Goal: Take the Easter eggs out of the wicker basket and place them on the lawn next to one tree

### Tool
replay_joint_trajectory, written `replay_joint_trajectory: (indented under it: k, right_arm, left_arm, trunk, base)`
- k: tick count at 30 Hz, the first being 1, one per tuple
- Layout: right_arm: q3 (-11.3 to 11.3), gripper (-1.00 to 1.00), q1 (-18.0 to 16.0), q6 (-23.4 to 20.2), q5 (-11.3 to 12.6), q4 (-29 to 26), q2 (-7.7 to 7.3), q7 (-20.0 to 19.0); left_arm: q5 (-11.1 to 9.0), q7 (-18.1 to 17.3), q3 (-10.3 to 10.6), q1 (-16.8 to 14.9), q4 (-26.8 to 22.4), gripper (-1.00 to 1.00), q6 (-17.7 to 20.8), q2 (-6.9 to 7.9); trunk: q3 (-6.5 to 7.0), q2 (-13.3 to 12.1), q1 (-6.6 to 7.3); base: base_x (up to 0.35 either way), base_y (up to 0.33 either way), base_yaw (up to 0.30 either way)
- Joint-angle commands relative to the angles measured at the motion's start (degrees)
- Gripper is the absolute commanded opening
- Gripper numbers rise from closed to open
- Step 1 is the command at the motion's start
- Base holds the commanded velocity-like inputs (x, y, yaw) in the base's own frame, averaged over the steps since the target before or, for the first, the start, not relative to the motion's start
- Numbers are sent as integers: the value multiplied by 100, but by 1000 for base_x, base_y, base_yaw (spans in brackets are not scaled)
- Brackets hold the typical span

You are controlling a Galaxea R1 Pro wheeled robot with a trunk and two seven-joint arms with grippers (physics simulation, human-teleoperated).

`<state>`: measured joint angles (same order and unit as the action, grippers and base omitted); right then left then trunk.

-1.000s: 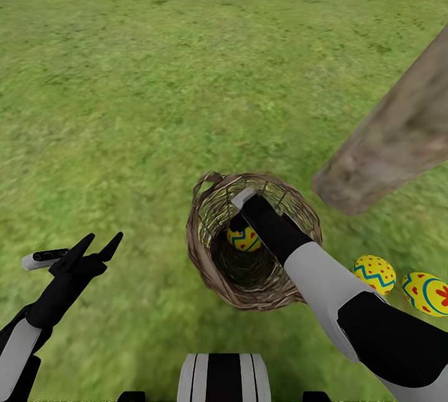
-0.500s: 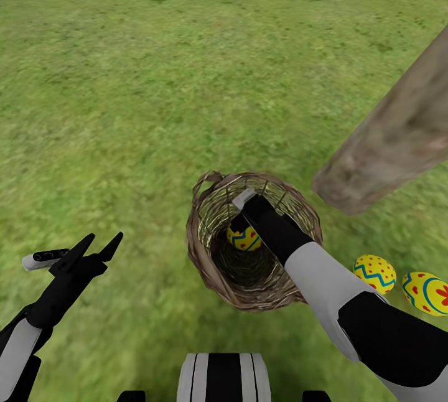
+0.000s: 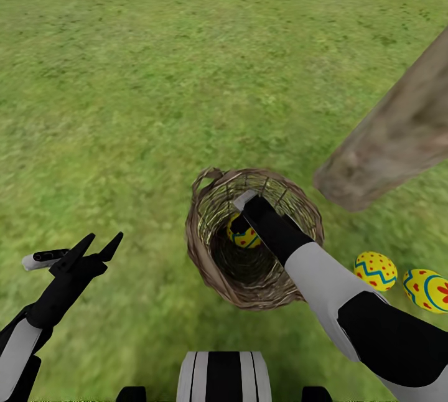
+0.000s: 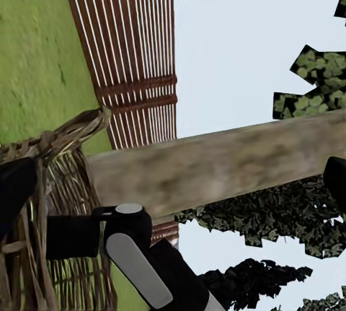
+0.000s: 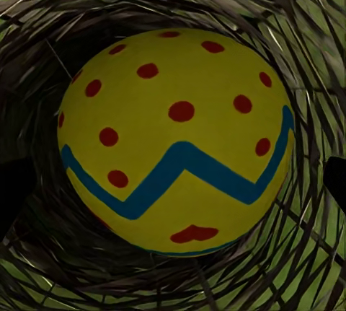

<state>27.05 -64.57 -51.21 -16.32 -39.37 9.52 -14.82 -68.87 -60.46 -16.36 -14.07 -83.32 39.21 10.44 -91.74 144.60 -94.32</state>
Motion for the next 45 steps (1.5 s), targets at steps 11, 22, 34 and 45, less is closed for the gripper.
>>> replay_joint_trajectory:
  k: [11,22,34,45]
  right_arm:
    - [28,100,-3,-20,-93,-75,-18,25]
    - [22,100,-3,-20,-108,-79,-15,111]
    - [-8,100,-3,-20,-108,-99,-52,126]
    - [-16,100,-3,-29,-93,-88,-60,121]
  left_arm:
    - [-30,0,1,0,-8,100,43,1]
    - [-30,0,1,0,-9,100,43,1]
    - [-30,0,1,0,-9,100,43,1]
    - [-26,0,160,0,-9,100,43,1]
  trunk:
    - [-106,1,1]
    - [-187,3,-2]
    - [-320,11,-17]
    - [-431,17,-30]
  base:
    - [0,0,0]
    - [0,0,0]
    - [0,0,0]
    - [0,0,0]
